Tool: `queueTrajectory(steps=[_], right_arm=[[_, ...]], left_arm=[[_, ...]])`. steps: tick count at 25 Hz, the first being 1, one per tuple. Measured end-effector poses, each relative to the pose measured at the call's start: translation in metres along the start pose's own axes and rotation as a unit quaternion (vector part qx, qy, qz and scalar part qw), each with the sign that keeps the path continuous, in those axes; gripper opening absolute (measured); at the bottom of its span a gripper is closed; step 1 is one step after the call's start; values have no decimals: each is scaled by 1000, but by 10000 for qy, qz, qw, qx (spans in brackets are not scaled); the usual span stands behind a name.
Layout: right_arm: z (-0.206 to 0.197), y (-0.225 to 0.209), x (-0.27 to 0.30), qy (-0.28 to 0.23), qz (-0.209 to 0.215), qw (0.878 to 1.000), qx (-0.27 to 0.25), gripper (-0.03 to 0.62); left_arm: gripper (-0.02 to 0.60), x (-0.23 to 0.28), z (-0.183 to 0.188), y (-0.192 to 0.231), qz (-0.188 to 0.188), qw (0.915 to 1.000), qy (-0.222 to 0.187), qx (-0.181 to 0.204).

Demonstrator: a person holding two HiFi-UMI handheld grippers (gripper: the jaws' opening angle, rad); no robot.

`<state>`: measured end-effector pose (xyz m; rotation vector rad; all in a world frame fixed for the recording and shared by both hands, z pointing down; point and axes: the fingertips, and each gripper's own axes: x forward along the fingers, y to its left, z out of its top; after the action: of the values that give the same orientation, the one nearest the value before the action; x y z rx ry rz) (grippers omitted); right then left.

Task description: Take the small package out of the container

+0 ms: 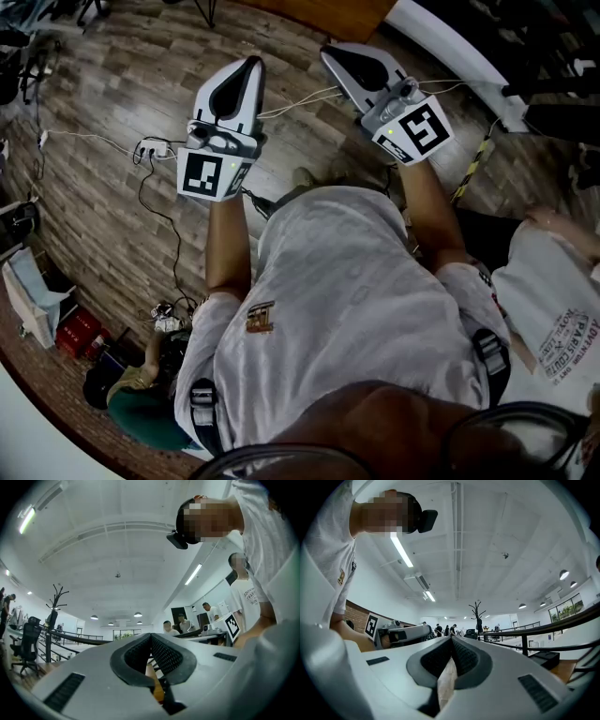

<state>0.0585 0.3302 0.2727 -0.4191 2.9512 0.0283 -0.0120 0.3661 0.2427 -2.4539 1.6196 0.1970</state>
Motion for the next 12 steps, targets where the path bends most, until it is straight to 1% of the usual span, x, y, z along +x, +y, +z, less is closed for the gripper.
queueTrajectory(steps=[6, 12], right_arm=[[2, -19, -2, -71, -55, 9999, 101, 31], [2, -53, -11, -131, -147, 9998, 99, 31]], left_arm=[[18, 12, -2, 8, 71, 10000, 38, 16], [18, 38, -6, 12, 114, 9999, 35, 93]])
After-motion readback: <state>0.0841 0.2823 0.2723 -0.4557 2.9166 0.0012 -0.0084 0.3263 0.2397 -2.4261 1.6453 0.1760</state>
